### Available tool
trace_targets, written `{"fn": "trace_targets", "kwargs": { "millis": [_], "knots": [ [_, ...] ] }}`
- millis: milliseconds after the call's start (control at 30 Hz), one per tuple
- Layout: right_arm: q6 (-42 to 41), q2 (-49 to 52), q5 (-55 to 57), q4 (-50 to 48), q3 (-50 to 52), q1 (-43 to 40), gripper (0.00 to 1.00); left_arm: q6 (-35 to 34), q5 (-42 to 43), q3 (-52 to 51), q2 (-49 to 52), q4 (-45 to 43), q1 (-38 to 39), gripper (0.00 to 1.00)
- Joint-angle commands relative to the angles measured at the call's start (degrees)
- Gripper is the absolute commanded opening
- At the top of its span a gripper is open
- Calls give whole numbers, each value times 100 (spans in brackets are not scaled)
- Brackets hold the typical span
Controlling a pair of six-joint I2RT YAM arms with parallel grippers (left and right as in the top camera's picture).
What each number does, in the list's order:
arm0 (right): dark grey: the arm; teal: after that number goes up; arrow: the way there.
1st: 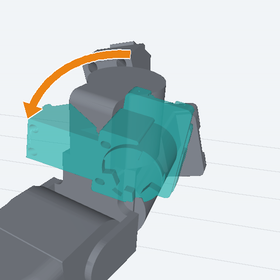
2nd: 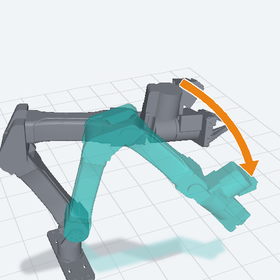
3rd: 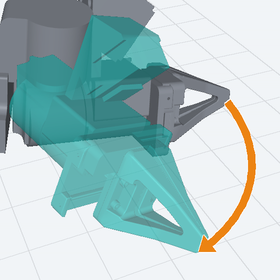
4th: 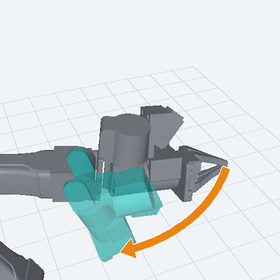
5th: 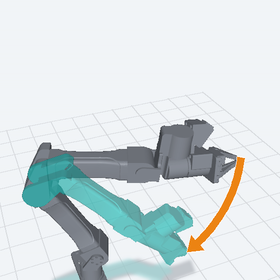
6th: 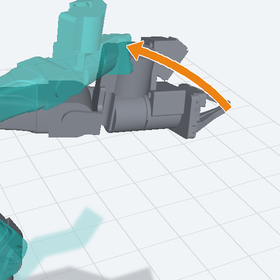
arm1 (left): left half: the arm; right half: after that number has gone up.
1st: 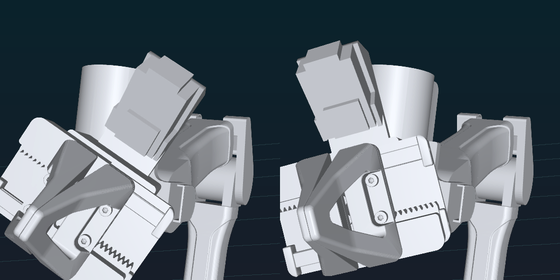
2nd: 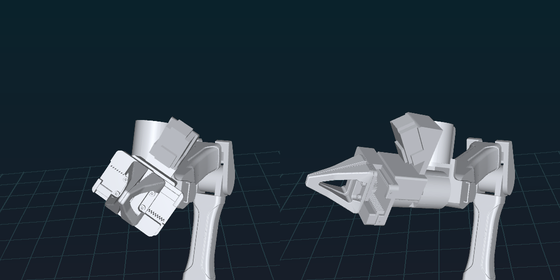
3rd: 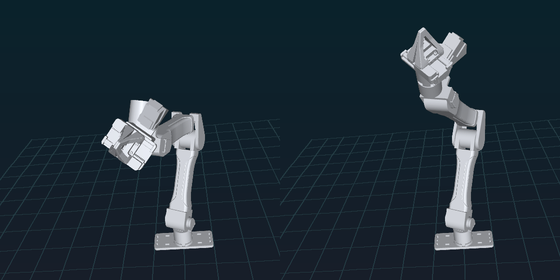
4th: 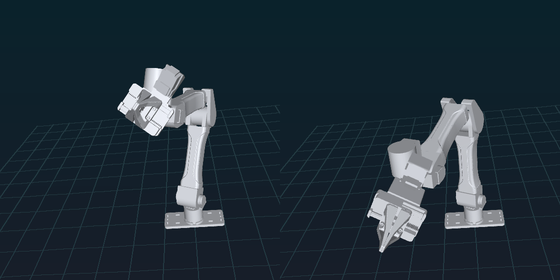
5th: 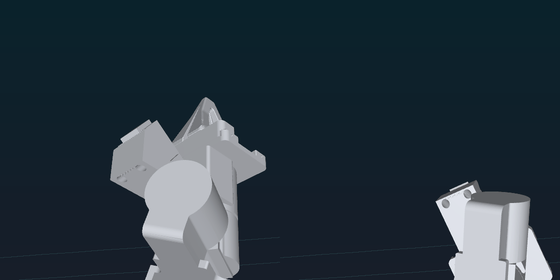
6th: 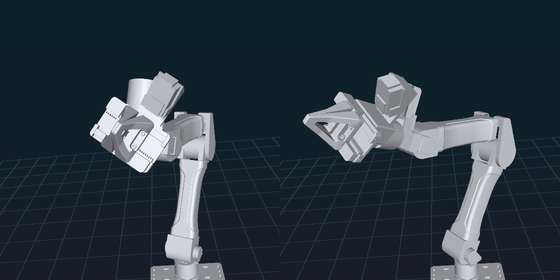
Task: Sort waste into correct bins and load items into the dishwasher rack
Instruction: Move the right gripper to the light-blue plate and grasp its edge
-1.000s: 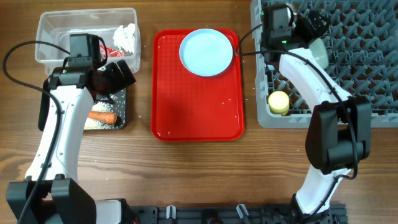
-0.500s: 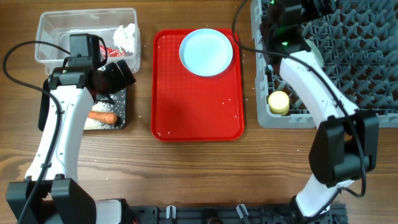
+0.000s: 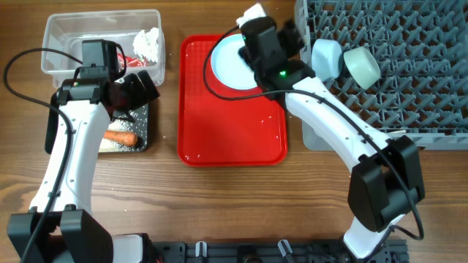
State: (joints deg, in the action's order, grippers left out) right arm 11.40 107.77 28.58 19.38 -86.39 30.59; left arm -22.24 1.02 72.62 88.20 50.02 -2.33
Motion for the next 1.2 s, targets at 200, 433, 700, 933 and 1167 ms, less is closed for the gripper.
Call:
{"fn": "trace_targets", "kwargs": {
  "millis": [200,433,700,933,1167],
  "knots": [
    [-1757,227,-2763,901,-11,-249,86,-74,44,57,-44,-2,-15,100],
    [-2280,348,-2813,520,426,-251,62,-74,44,57,-44,-2,-15,100],
    [-3383,994,-2391,-295,713,-282,54,-74,44,57,-44,-2,-15,100],
    [-3888,1419,-2487,-415,713,-588,50,-74,44,57,-44,-2,-15,100],
    [-4004,1576,-2992,-315,713,-927,45,-74,44,57,-44,-2,-15,100]
  ]
}}
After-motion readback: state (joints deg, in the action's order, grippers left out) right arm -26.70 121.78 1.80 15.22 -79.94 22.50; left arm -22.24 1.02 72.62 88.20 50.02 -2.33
